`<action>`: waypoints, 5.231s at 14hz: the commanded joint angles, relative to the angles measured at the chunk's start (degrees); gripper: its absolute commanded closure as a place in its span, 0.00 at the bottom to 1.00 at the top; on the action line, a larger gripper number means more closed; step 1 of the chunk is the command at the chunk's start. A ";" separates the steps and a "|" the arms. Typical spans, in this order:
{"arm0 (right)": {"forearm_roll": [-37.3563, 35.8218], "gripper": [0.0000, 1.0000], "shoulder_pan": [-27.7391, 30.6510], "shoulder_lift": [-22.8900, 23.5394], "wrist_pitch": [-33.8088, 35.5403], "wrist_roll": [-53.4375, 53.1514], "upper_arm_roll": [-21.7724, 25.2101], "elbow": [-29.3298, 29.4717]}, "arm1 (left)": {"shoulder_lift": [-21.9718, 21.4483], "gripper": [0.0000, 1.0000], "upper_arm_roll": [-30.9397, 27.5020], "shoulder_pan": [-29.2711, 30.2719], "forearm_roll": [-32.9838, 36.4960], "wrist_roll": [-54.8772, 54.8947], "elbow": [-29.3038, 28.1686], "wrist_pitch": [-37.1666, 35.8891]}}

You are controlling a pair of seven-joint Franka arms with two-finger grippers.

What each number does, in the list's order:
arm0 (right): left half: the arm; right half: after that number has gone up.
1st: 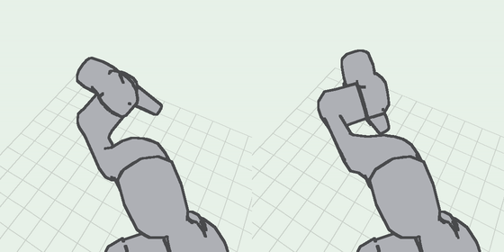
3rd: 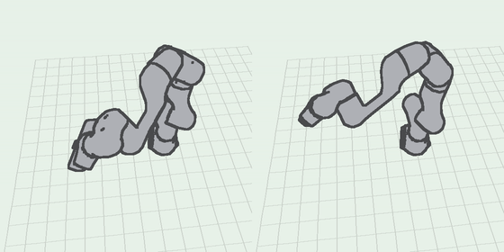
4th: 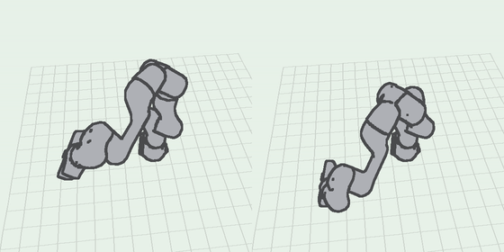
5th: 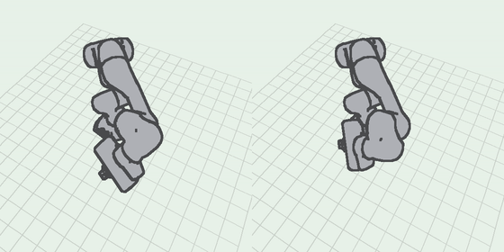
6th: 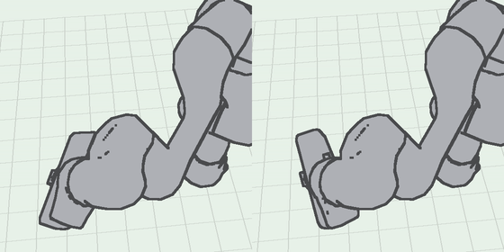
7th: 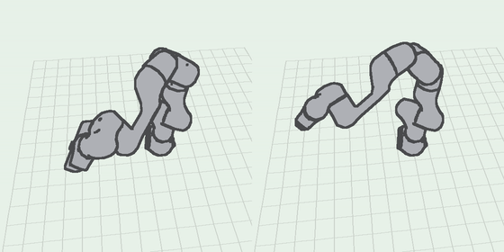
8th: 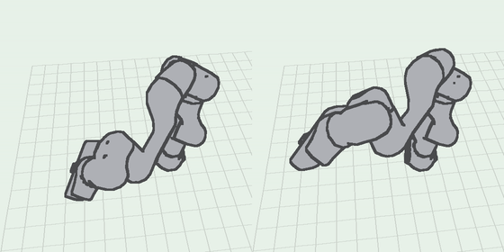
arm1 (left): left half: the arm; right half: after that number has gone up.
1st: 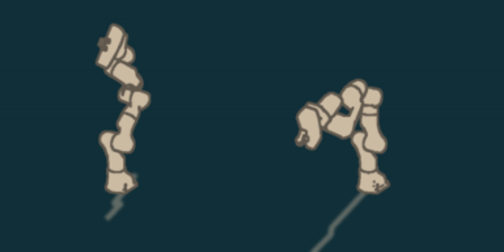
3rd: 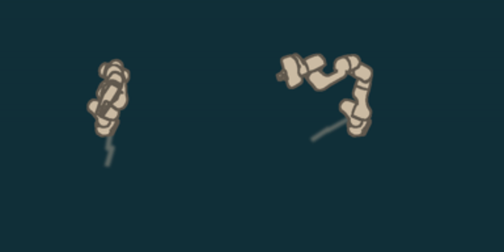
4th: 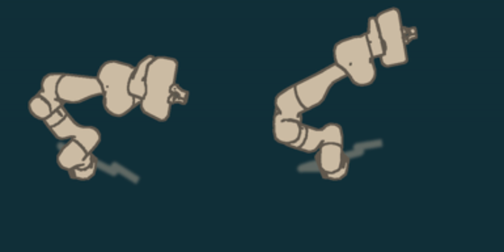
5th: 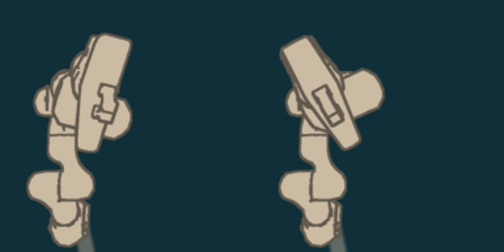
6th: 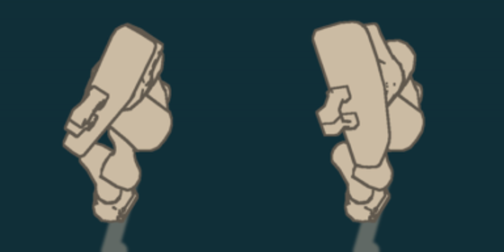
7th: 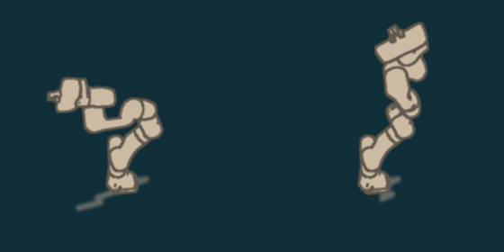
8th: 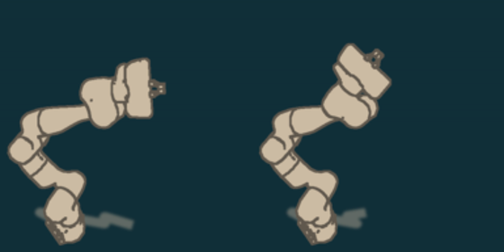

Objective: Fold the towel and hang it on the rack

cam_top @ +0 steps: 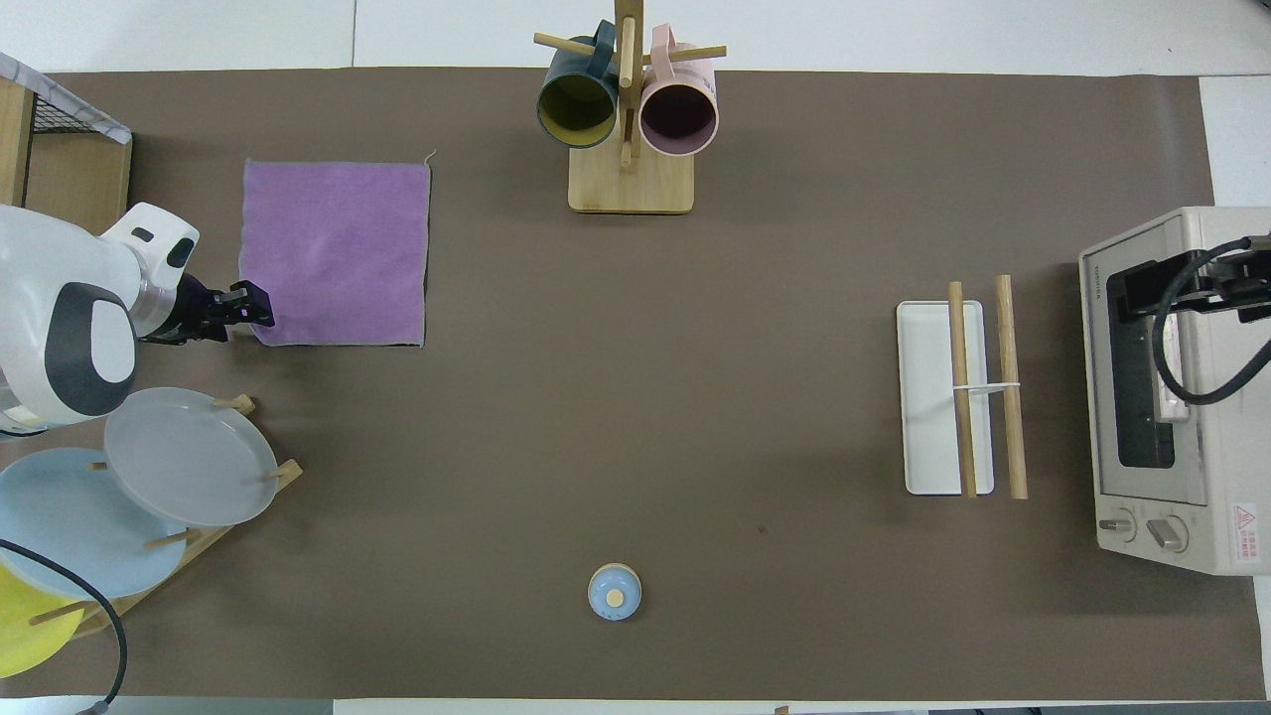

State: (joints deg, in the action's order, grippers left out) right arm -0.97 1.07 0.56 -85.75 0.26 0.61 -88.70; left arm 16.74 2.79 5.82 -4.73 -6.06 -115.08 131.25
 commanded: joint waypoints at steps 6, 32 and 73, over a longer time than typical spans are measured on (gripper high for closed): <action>-0.09 0.00 0.07 -1.09 -0.12 1.32 0.26 -1.39 | 1.19 0.71 0.11 0.41 -0.63 -0.36 0.30 0.41; -0.09 0.00 0.07 -1.09 -0.12 1.32 0.18 -1.38 | -9.36 0.00 0.20 -22.52 0.34 7.57 -13.24 9.46; -0.09 0.00 0.07 -1.09 -0.12 1.32 0.18 -1.39 | 0.40 1.00 0.90 -10.84 -24.45 17.22 -4.45 9.37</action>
State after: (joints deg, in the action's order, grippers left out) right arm -0.97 1.07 0.56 -85.75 0.26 0.61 -88.70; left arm 16.35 3.76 -5.37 -28.17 10.83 -120.21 140.05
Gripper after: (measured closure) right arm 0.000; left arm 0.978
